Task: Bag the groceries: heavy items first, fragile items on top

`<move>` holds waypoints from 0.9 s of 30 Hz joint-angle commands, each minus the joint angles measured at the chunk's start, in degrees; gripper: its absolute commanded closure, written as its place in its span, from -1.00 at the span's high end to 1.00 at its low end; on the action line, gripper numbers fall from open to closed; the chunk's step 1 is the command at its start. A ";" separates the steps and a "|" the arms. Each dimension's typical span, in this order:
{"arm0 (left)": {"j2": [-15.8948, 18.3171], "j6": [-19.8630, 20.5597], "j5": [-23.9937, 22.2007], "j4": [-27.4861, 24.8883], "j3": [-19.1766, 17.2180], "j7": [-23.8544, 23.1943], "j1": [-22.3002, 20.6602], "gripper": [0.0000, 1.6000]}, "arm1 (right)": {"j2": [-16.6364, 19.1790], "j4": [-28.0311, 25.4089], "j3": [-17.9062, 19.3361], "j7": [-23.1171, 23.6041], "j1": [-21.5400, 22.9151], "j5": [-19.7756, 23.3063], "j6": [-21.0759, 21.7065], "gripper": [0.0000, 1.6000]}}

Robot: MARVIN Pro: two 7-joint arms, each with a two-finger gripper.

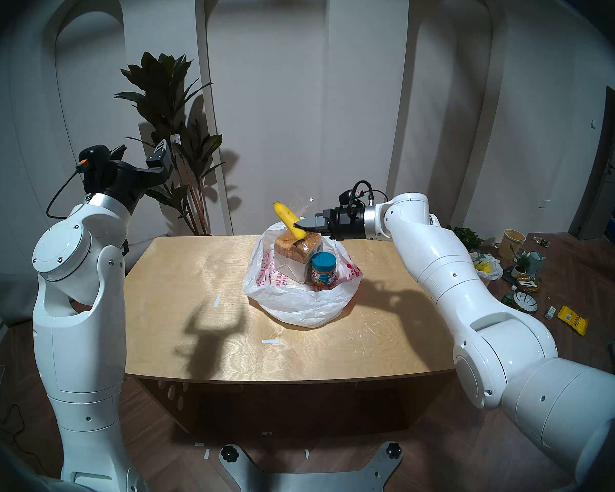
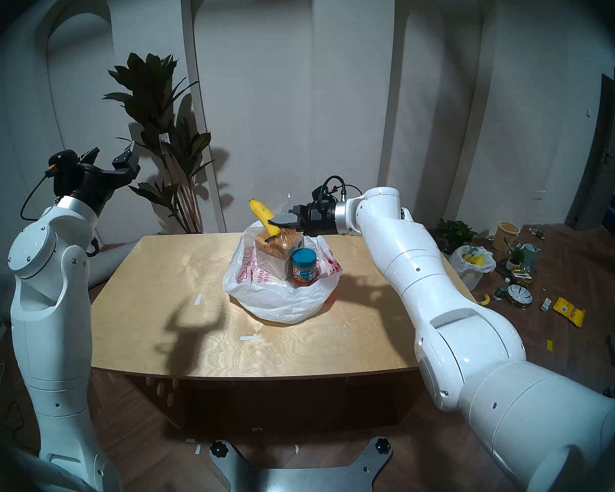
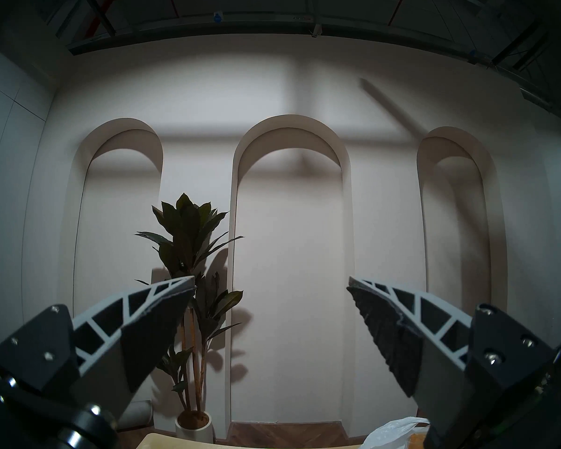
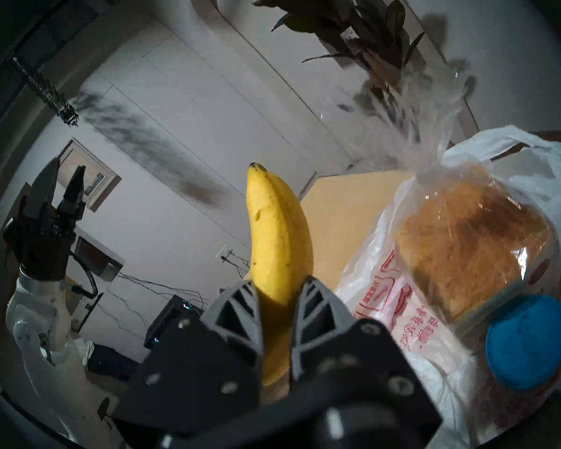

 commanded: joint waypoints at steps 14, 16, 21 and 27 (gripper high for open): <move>0.51 -0.14 1.37 -1.81 0.05 0.34 -0.88 1.00 | 13.40 -16.59 -4.87 5.65 -6.36 2.61 -0.12 -1.00; 0.49 -0.08 1.54 -1.94 0.09 0.45 -0.88 1.00 | 14.27 -18.76 -5.78 6.29 -6.04 2.59 -0.98 -1.00; 0.38 0.20 1.97 -2.28 0.26 0.92 -0.91 1.00 | 13.69 -21.85 -8.31 3.81 -4.17 0.38 -4.31 -1.00; 0.39 0.28 2.21 -2.39 0.46 1.46 -0.87 1.00 | 7.48 -18.10 -11.14 -5.22 -1.50 -4.45 -8.78 -1.00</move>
